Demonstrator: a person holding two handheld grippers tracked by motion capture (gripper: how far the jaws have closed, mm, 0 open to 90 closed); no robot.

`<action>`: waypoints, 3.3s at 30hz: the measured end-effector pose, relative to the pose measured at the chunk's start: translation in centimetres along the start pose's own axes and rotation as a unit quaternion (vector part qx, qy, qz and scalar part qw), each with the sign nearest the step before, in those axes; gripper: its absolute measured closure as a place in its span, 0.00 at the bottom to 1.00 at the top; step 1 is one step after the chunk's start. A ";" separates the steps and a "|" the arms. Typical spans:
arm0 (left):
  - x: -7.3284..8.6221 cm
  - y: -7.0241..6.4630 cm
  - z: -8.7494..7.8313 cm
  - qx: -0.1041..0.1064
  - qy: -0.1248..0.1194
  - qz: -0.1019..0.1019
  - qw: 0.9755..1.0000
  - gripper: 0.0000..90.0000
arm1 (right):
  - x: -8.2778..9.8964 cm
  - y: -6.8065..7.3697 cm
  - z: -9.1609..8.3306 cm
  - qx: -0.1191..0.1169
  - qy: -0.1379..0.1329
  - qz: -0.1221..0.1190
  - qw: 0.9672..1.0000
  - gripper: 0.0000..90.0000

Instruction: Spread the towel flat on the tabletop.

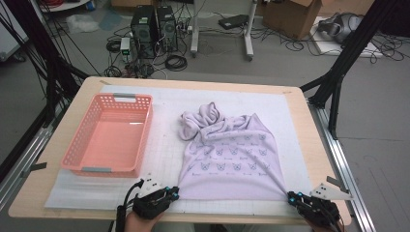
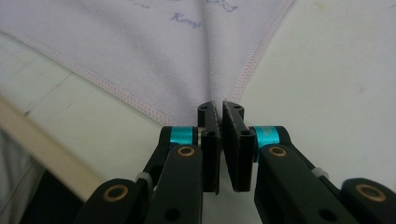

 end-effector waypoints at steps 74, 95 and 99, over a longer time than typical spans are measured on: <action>0.1 -0.2 0.1 0.066 0.037 0.046 0.996 0.93 | 0.4 2.7 -1.4 -0.051 0.013 0.016 0.998 0.98; -8.7 3.0 11.8 0.034 0.009 0.028 0.999 0.50 | -8.0 -1.7 8.7 0.014 -0.047 0.038 0.998 0.57; -9.1 3.0 14.0 0.031 0.017 0.020 0.999 0.52 | -9.7 -2.1 12.3 0.011 -0.027 0.040 0.999 0.63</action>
Point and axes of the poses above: each handheld gripper's, and its own axes: z roughly forward along the jaws, x roughly out of its underside, y roughly to its left, the point moved 8 cm from there along z, roughly forward along the jaws, and after that the axes turned 9 degrees about -y, right-handed, at the moved point
